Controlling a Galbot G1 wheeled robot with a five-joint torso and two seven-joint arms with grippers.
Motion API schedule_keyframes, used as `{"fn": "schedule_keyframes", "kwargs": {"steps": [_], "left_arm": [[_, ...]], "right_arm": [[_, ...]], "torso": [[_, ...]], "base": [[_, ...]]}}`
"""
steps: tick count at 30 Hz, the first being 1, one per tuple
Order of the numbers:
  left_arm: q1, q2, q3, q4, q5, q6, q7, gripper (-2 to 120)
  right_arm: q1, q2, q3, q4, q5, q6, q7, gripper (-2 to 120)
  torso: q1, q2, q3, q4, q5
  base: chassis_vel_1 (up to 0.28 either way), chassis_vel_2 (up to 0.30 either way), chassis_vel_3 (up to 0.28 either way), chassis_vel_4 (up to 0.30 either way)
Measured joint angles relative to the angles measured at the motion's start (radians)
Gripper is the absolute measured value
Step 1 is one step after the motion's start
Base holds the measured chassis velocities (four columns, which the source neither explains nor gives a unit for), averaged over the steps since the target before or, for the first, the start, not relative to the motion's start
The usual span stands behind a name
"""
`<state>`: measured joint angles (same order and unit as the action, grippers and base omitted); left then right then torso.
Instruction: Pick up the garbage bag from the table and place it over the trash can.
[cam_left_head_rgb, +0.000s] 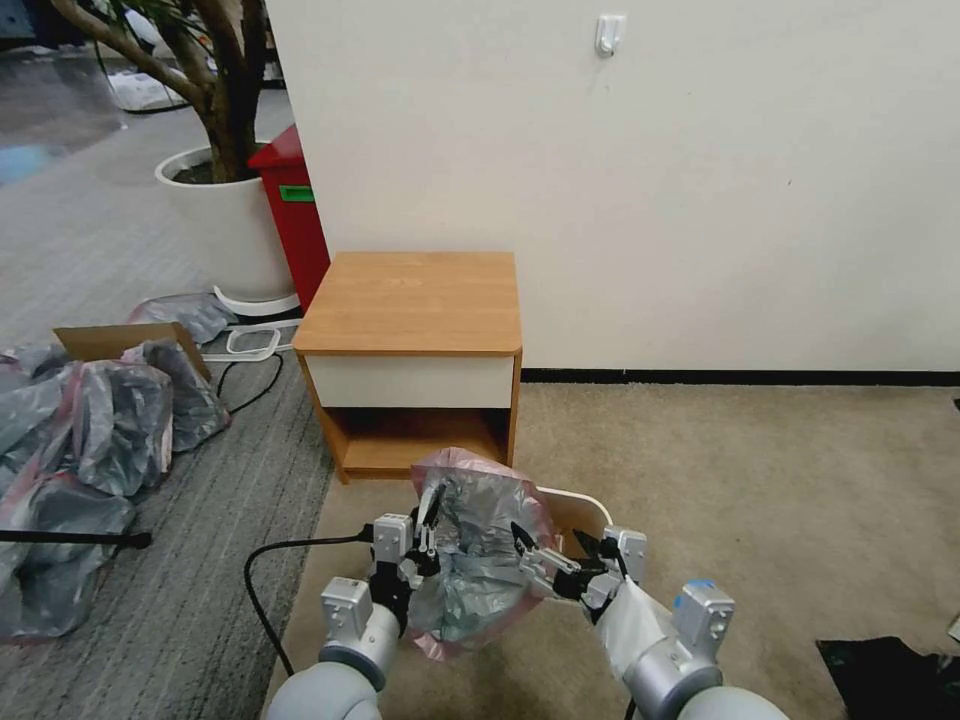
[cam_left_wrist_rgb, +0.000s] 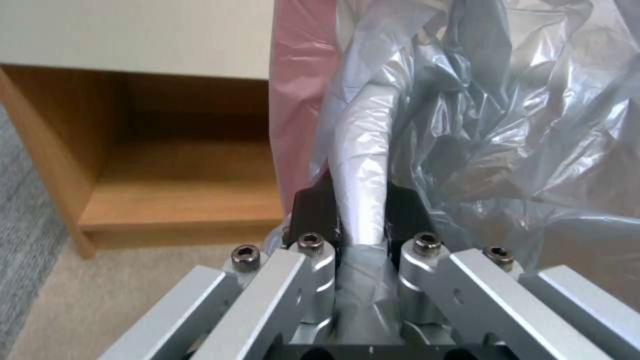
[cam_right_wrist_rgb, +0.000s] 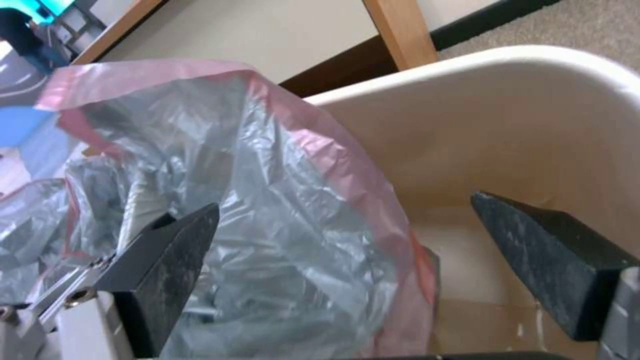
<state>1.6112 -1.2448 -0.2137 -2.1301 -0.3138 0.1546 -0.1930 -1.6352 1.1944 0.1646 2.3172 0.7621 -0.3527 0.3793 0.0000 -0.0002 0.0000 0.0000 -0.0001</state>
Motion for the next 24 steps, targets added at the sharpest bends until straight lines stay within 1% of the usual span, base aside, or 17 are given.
{"fn": "schedule_keyframes", "kwargs": {"steps": [2,6,8,9,10,12,13,15,16,17,18,19,21,22,23,24], "left_arm": [[0.006,-0.004,-0.002,0.002,0.015,-0.02,0.013,8],[0.011,-0.005,-0.003,0.002,0.026,-0.038,0.03,8],[0.013,-0.004,-0.007,-0.001,0.026,-0.042,0.034,8],[0.013,-0.004,-0.007,-0.001,0.026,-0.042,0.034,8],[0.014,-0.004,-0.008,-0.002,0.027,-0.042,0.035,8],[0.015,-0.003,-0.013,-0.005,0.027,-0.042,0.036,8],[0.015,-0.002,-0.016,-0.005,0.026,-0.043,0.036,8],[0.015,-0.002,-0.018,-0.005,0.026,-0.042,0.036,8],[0.015,-0.002,-0.021,-0.005,0.025,-0.042,0.035,8],[0.015,-0.002,-0.024,-0.004,0.023,-0.042,0.034,8],[0.015,-0.003,-0.024,-0.004,0.021,-0.041,0.033,8],[0.015,-0.003,-0.024,-0.004,0.021,-0.041,0.033,8],[0.017,-0.007,-0.024,-0.002,0.019,-0.039,0.031,8],[0.018,-0.009,-0.023,-0.001,0.019,-0.038,0.03,8],[0.018,-0.009,-0.023,-0.001,0.019,-0.038,0.03,8],[0.021,-0.01,-0.022,-0.001,0.019,-0.037,0.03,8]], "right_arm": [[0.018,0.006,-0.003,-0.013,0.015,-0.001,0.001,92],[0.039,0.011,-0.005,-0.03,0.021,-0.002,0.001,91],[0.047,0.013,-0.006,-0.037,0.026,-0.001,0.001,84],[0.047,0.013,-0.006,-0.037,0.026,-0.001,0.001,84],[0.05,0.013,-0.007,-0.04,0.027,-0.001,0.0,82],[0.052,0.014,-0.009,-0.045,0.028,0.003,-0.002,72],[0.052,0.015,-0.011,-0.046,0.028,0.006,-0.005,69],[0.051,0.015,-0.011,-0.046,0.028,0.008,-0.007,67],[0.049,0.016,-0.012,-0.047,0.027,0.013,-0.014,59],[0.047,0.018,-0.013,-0.049,0.024,0.019,-0.021,54],[0.047,0.019,-0.014,-0.051,0.022,0.025,-0.024,51],[0.047,0.019,-0.014,-0.051,0.022,0.025,-0.024,51],[0.045,0.026,-0.018,-0.055,0.007,0.041,-0.033,39],[0.045,0.03,-0.02,-0.057,0.001,0.046,-0.035,36],[0.045,0.03,-0.02,-0.057,0.001,0.046,-0.035,36],[0.043,0.034,-0.021,-0.059,-0.007,0.051,-0.037,30]], "torso": [[0.0,0.0,0.0,0.0,0.0],[0.0,0.0,0.0,0.0,0.0],[0.0,0.0,0.0,0.0,0.0],[0.0,0.0,0.0,0.0,0.0],[0.0,0.0,0.0,0.0,0.0],[0.0,0.0,0.0,0.0,0.0001],[0.0,0.0,0.0,0.0001,0.0001],[0.0,0.0,0.0,0.0,0.0],[0.0,0.0,0.0,0.0,0.0001],[0.0,0.0,0.0,0.0001,0.0001],[0.0,0.0,0.0,0.0,0.0],[0.0,0.0,0.0,0.0,0.0],[0.0,0.0,0.0,0.0,0.0001],[0.0,0.0,0.0,0.0,0.0],[0.0,0.0,0.0,0.0,0.0],[0.0,0.0,0.0,0.0001,0.0]], "base": [[0.0,0.0,0.0,0.0],[0.0,0.0,0.0,0.0],[0.0,0.0,0.0,0.0],[0.0,0.0,0.0,0.0],[0.0,0.0,0.0,0.0],[0.0,0.0,0.0,0.0],[0.0,0.0,0.0,0.0],[0.0,0.0,0.0,0.0],[0.0,0.0,0.0,0.0],[0.0,0.0,0.0,0.0],[0.0,0.0,0.0,0.0],[0.0,0.0,0.0,0.0],[0.0,0.0,0.0,0.0],[0.0,0.0,0.0,0.0],[0.0,0.0,0.0,0.0],[0.0,0.0,0.0,0.0]]}}
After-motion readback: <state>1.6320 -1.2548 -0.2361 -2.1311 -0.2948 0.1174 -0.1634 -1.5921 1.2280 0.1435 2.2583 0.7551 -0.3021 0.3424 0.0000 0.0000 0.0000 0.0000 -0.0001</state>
